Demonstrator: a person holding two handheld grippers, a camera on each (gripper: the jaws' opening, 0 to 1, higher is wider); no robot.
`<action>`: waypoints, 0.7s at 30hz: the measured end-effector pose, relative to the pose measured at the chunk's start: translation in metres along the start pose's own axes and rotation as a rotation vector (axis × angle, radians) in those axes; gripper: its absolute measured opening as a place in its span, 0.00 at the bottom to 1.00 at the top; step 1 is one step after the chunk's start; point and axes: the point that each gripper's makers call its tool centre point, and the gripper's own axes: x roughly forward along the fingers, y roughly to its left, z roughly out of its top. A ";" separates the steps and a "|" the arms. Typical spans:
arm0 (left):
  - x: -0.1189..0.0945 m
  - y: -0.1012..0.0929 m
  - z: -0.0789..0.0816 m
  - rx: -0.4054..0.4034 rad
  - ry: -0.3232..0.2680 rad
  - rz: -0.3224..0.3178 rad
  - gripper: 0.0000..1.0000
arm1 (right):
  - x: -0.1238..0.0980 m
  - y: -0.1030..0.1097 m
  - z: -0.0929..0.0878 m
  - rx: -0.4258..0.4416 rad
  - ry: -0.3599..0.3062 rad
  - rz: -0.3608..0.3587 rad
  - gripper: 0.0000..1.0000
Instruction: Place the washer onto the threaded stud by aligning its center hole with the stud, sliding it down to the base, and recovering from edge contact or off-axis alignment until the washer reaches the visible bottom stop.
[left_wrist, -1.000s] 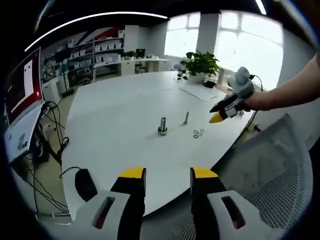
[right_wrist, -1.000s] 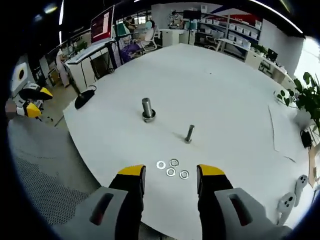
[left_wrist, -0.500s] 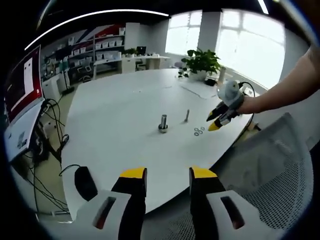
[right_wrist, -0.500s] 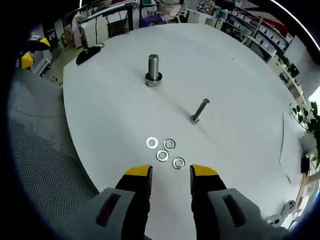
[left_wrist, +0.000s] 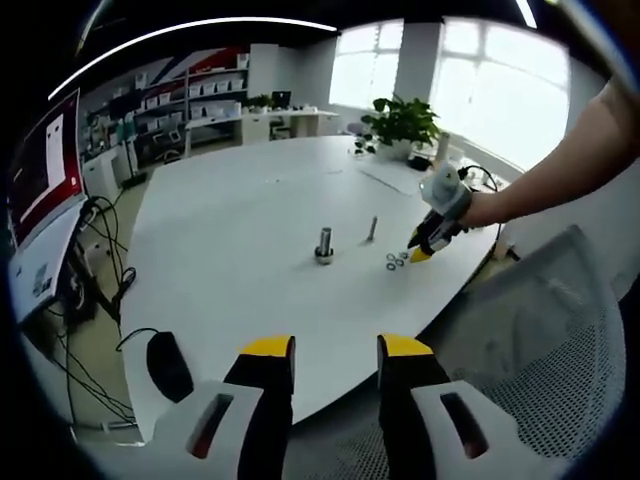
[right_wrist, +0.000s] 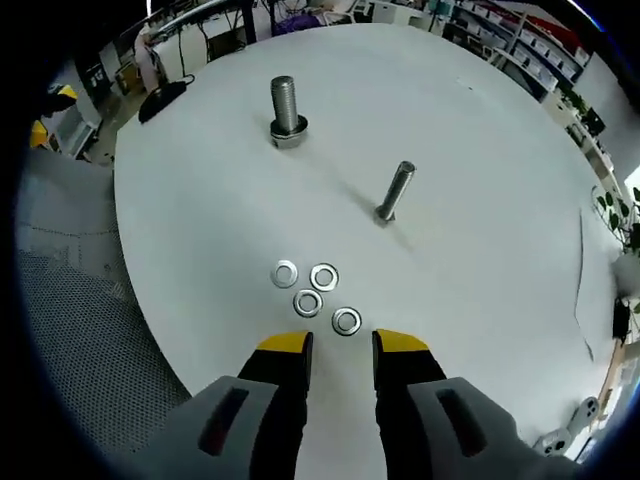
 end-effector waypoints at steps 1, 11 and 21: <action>0.000 -0.001 0.000 0.000 0.001 -0.004 0.30 | 0.000 0.001 0.001 -0.014 0.008 0.003 0.27; 0.000 0.000 -0.001 -0.010 0.003 -0.004 0.30 | 0.003 0.008 0.005 -0.034 0.019 0.061 0.20; 0.000 0.001 -0.002 -0.011 0.005 0.000 0.30 | 0.007 0.003 0.005 -0.159 0.197 0.096 0.17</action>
